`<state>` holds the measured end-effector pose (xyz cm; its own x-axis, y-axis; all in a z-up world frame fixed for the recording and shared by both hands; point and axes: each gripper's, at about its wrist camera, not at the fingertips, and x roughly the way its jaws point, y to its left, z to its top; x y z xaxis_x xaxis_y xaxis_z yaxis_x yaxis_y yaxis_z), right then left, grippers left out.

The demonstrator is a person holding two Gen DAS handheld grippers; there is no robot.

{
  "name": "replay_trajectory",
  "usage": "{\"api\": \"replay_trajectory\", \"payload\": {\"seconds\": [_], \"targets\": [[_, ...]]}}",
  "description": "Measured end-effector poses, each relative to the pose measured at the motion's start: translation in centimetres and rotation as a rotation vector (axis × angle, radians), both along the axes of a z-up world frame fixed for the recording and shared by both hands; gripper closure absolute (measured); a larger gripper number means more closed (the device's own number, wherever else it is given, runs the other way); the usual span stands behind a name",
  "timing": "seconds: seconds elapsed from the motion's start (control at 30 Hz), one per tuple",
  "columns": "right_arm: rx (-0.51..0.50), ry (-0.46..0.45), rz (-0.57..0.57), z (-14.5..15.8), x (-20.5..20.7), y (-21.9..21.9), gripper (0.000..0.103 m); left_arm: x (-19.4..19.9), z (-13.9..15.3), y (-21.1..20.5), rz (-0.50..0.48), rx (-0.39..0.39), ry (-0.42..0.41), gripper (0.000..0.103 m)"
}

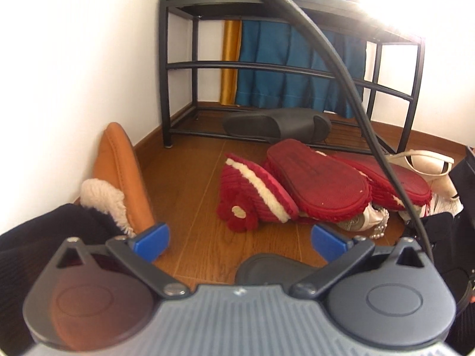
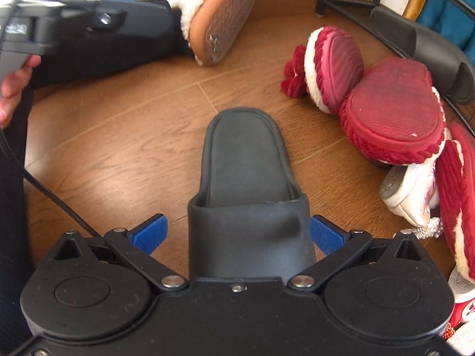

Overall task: Organize scattered shoes
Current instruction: 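Carry the black sandal low over the floor with the right tool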

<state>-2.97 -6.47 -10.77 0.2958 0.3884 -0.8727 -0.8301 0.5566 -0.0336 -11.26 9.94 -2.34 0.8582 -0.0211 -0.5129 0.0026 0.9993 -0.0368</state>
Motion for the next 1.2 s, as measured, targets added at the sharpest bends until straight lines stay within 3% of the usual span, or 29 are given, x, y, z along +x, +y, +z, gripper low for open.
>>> {"api": "replay_trajectory", "payload": {"seconds": [0.53, 0.7, 0.97, 1.13, 1.2], "targets": [[-0.077, 0.069, 0.023, -1.3, 2.5, 0.4, 0.0, 0.6, -0.6, 0.9, 0.026, -0.029, 0.012, 0.0], [-0.085, 0.075, -0.034, -1.0, 2.4, -0.1, 0.0, 0.5, -0.5, 1.0, 0.03, -0.033, 0.003, 0.0], [-0.052, 0.14, -0.343, -0.1, 2.1, -2.8, 0.0, 1.0, 0.5, 1.3, 0.045, -0.049, 0.024, 0.001], [-0.029, 0.182, -0.542, 0.5, 2.0, -4.6, 0.0, 2.9, 3.6, 0.8, 0.031, -0.03, 0.042, 0.001], [-0.019, 0.199, -0.621, 0.7, 1.9, -5.4, 0.0, 2.9, 4.8, -0.2, 0.004, -0.007, -0.008, 0.001]]}}
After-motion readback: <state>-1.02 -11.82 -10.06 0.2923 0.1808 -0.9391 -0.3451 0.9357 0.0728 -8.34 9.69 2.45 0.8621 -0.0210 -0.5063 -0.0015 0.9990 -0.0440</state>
